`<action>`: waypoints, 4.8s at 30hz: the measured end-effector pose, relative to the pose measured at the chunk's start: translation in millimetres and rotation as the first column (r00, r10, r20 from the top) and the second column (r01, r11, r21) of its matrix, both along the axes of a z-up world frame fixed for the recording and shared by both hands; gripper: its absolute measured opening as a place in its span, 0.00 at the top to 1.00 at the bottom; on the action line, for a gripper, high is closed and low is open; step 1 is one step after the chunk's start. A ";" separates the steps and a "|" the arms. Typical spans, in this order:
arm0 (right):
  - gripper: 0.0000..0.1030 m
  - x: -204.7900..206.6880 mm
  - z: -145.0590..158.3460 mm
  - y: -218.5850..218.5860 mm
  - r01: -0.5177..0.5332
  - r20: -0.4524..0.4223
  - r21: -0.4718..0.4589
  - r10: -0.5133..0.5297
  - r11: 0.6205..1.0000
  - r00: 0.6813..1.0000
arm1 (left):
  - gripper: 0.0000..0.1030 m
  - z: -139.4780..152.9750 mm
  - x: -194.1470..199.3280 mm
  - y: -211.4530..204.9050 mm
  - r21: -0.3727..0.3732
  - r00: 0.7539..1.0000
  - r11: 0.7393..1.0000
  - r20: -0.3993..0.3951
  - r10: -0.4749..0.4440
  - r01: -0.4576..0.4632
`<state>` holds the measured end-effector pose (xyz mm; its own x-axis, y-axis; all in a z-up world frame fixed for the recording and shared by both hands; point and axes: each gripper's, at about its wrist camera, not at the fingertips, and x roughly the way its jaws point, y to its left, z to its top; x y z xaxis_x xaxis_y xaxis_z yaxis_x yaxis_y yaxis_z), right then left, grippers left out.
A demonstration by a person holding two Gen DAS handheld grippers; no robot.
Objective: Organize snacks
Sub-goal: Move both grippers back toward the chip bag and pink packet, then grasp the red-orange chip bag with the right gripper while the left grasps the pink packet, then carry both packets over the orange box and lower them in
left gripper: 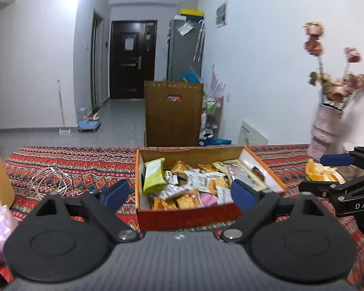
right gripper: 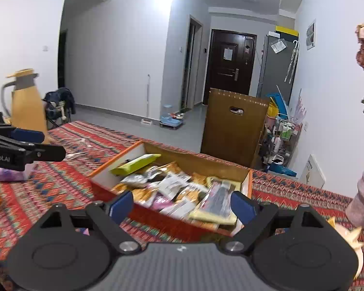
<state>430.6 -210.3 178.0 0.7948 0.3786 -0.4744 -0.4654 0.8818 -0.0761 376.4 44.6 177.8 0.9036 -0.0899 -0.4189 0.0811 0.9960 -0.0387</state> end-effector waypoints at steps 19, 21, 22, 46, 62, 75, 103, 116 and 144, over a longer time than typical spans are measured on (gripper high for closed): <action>0.04 -213.4 -80.7 -28.9 -0.049 -0.082 0.099 0.058 0.994 0.995 | 0.03 -77.9 -186.1 7.3 -0.142 0.993 0.988 -0.110 0.052 -0.067; 0.04 -226.3 -90.8 -34.2 -0.019 -0.094 0.106 0.029 0.994 0.995 | 0.03 -87.9 -198.8 7.4 -0.146 0.990 0.986 -0.132 0.056 -0.076; 0.04 -233.3 -96.4 -36.9 0.000 -0.100 0.106 0.010 0.994 0.995 | 0.03 -93.2 -205.3 7.3 -0.150 0.988 0.985 -0.144 0.058 -0.080; 0.04 -218.7 -127.0 -9.9 0.006 -0.147 0.001 -0.006 1.000 0.989 | 0.03 -132.4 -202.9 12.9 -0.116 0.969 0.988 -0.236 0.069 -0.098; 0.04 -68.4 -148.1 59.0 -0.212 -0.210 -0.061 0.195 0.975 0.958 | 0.03 -132.4 -123.3 30.7 -0.105 0.970 0.990 -0.234 0.066 -0.093; 0.40 -44.6 -158.2 -0.9 0.069 -0.242 0.041 -0.057 0.997 0.969 | 0.03 -131.6 -6.5 -13.3 -0.083 0.976 0.996 -0.209 -0.060 0.044; 0.54 -124.4 -141.0 -50.0 0.148 -0.226 0.180 -0.105 0.973 0.968 | 0.41 -127.9 -84.7 -36.2 -0.164 0.963 0.986 -0.263 -0.054 0.010; 0.54 -206.1 -122.2 -44.3 0.111 -0.163 0.215 -0.077 0.970 0.984 | 0.41 -104.9 -162.0 -41.1 -0.151 0.979 0.986 -0.184 -0.090 0.063; 0.54 -5.5 -70.4 -18.8 0.032 -0.080 0.206 -0.015 0.978 0.997 | 0.41 -45.3 59.7 -29.5 -0.071 0.985 0.987 -0.086 -0.149 0.143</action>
